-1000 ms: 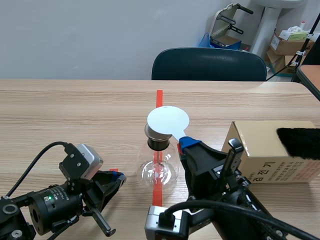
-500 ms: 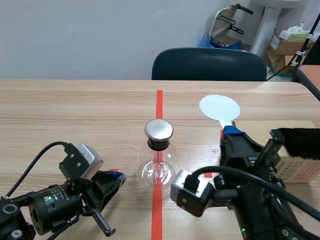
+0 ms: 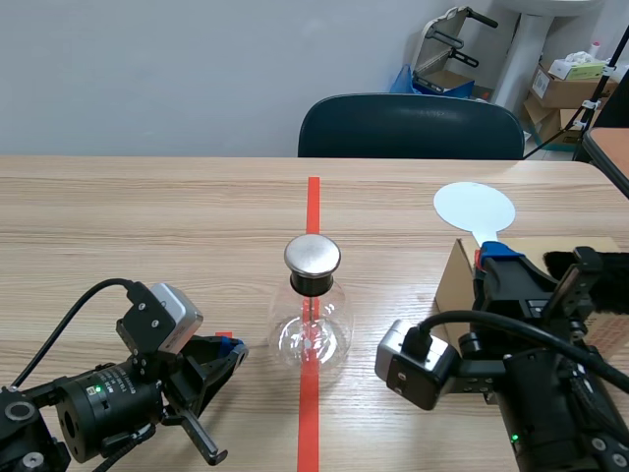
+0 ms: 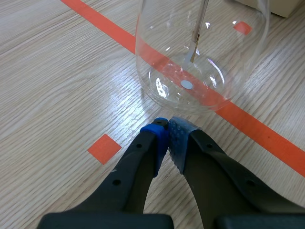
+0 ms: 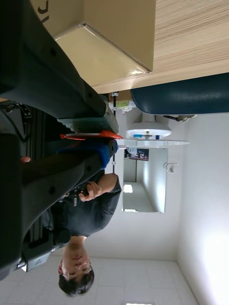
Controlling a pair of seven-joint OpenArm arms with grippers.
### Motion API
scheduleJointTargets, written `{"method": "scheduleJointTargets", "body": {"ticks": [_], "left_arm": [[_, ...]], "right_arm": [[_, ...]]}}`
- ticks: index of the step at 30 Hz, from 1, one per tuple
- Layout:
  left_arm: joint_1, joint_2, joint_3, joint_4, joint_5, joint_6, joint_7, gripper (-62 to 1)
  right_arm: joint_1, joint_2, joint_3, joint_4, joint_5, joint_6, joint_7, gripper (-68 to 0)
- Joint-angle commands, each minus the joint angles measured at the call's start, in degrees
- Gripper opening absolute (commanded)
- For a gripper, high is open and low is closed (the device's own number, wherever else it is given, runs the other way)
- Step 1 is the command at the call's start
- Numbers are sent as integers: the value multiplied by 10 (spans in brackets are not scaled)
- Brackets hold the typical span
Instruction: Do the electroscope experiment
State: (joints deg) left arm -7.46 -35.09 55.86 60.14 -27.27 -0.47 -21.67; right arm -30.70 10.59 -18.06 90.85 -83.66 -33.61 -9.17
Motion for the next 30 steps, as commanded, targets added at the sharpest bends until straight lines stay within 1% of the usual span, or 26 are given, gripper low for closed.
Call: {"method": "scheduleJointTargets", "body": {"ticks": [1,3,6,11,15,20,26,30], "left_arm": [[0,2,0,7,-1,-1,-8,-588],[0,2,0,7,-1,-1,-8,-588],[0,2,0,7,-1,-1,-8,-588],[0,2,0,7,-1,-1,-8,-588],[0,2,0,7,-1,-1,-8,-588],[0,2,0,7,-1,-1,-8,-588],[0,2,0,7,-1,-1,-8,-588],[0,2,0,7,-1,-1,-8,-588]], "right_arm": [[-1,7,4,5,0,-6,-1,-667],[-1,7,5,5,0,-3,1,-667],[-1,7,5,5,0,20,5,-666],[-1,7,4,5,0,16,22,-667],[-1,7,4,5,0,10,49,-666],[-1,7,4,5,0,-11,124,-666],[-1,6,4,5,0,-11,219,-667],[-1,6,4,5,0,-11,265,-667]]}}
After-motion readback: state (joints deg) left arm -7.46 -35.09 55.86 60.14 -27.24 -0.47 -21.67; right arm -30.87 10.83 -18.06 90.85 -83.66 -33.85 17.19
